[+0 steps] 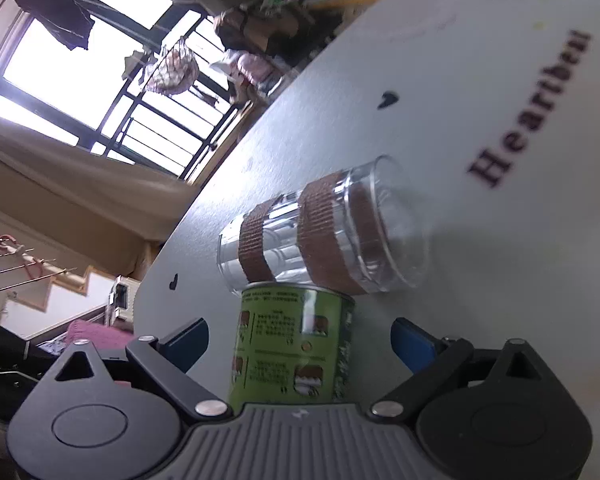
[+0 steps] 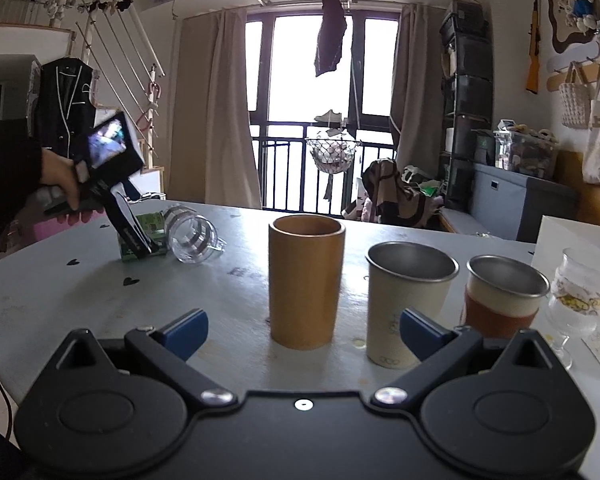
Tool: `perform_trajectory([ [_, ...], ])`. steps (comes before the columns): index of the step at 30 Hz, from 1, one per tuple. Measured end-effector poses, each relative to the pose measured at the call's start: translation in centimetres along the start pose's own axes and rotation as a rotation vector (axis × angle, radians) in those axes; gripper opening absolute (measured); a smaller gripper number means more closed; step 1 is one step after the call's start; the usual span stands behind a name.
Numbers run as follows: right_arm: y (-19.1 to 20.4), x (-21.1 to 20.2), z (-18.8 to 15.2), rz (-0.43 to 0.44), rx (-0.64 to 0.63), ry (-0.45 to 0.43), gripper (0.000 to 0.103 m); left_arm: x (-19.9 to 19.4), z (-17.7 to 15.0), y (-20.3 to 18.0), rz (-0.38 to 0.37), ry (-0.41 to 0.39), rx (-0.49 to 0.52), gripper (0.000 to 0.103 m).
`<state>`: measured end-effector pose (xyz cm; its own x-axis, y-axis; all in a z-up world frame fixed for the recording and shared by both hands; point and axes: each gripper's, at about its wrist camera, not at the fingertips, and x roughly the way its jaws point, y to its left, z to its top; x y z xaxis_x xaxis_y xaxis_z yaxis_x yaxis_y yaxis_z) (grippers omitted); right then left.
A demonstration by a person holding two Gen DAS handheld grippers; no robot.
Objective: Flip cup upright
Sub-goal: 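Roll the left tool and reach toward the green tin lying on its side, then close the left gripper on the green tin and lift it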
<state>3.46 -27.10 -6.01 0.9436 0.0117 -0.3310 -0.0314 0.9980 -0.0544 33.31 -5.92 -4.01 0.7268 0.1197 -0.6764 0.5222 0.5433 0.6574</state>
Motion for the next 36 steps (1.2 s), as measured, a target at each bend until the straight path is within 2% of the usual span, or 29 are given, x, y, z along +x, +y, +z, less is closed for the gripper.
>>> perform_trajectory([
  [2,-0.3,-0.1,0.0,-0.005,0.005,0.001,0.103,0.6,0.3,0.1,-0.011,0.011,-0.009,0.079],
  [7,-0.9,-0.2,-0.1,-0.012,0.014,0.004,0.103,1.3,-0.1,0.2,0.036,0.018,-0.012,0.07],
  [11,-1.0,0.0,-0.1,-0.003,0.026,0.002,0.103,-0.1,-1.5,-0.5,0.02,-0.013,-0.002,0.069],
  [16,-0.7,-0.1,-0.2,0.026,0.027,-0.006,0.103,-3.3,-4.1,-3.2,0.028,-0.066,0.087,0.069],
  [22,-0.1,-0.4,-0.2,0.056,0.033,-0.018,0.103,-9.6,-7.0,-7.7,-0.06,-0.185,0.178,0.069],
  [28,0.4,-0.7,-0.2,0.08,0.039,-0.021,0.103,-15.4,-8.7,-13.3,-0.143,-0.316,0.33,0.069],
  [33,0.4,-0.3,-0.2,0.122,0.078,-0.014,0.103,-17.0,-9.5,-15.6,-0.144,-0.364,0.419,0.069],
  [36,0.4,0.5,0.3,0.198,0.117,-0.01,0.103,-17.0,-9.9,-16.1,-0.127,-0.375,0.441,0.071],
])
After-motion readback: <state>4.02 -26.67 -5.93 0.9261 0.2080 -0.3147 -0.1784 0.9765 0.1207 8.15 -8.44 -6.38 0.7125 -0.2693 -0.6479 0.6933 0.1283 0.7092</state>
